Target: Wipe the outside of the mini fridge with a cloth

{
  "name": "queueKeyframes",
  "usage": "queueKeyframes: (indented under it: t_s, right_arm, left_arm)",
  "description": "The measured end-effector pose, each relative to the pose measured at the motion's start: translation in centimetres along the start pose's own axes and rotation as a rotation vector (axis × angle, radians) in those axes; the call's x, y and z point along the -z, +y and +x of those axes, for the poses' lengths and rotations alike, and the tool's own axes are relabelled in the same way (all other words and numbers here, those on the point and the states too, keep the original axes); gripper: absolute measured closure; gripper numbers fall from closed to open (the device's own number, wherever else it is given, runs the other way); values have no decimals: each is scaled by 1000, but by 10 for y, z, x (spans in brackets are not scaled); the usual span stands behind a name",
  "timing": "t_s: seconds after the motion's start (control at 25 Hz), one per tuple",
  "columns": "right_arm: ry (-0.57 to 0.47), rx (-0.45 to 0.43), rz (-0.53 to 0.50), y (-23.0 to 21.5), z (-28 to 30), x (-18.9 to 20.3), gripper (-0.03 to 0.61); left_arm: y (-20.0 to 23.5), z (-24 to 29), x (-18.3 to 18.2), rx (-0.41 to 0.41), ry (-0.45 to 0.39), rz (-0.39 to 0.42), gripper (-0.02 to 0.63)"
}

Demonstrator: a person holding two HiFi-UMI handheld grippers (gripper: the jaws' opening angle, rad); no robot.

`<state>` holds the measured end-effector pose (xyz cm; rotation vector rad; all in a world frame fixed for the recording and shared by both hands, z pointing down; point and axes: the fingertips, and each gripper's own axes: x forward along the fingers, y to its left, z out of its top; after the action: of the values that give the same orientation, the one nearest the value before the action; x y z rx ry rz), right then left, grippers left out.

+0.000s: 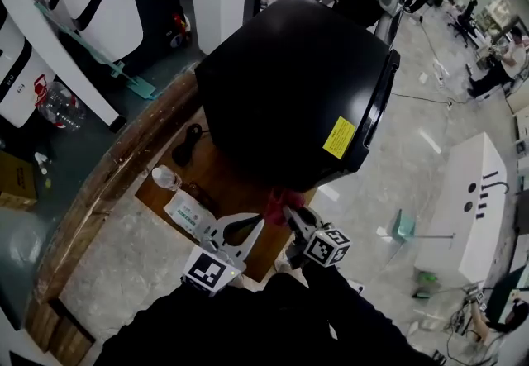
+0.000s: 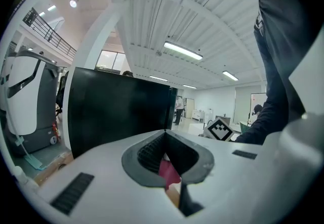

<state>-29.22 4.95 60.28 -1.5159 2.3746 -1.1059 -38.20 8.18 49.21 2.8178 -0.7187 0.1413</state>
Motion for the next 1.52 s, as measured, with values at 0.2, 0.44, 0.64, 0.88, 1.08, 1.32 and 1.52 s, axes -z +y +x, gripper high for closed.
queueKeyframes:
  t_s: [0.2, 0.44, 0.64, 0.88, 1.08, 1.32, 1.52]
  right_arm:
    - [-97, -89, -304, 54, -58, -60, 503]
    - [-146, -190, -599, 81, -126, -107, 503]
    - [-140, -273, -640, 71, -173, -128, 502]
    - [-125, -341, -639, 57, -205, -135, 503]
    - [-108, -376, -641, 54, -213, -130, 503]
    - [-89, -370, -651, 49, -212, -125, 503]
    - [-86, -374, -652, 50, -210, -126, 503]
  left_arm:
    - [-33, 4, -10, 35, -8, -43, 607]
    - [-73, 21, -28, -36, -34, 10, 607]
    - [-116, 41, -43, -93, -64, 14, 607]
    - [-151, 59, -46, -155, -89, 14, 607]
    - [-164, 64, -49, -187, -111, 23, 607]
    - [-165, 64, -44, -204, -116, 25, 607]
    - [-164, 70, -43, -200, -111, 15, 607]
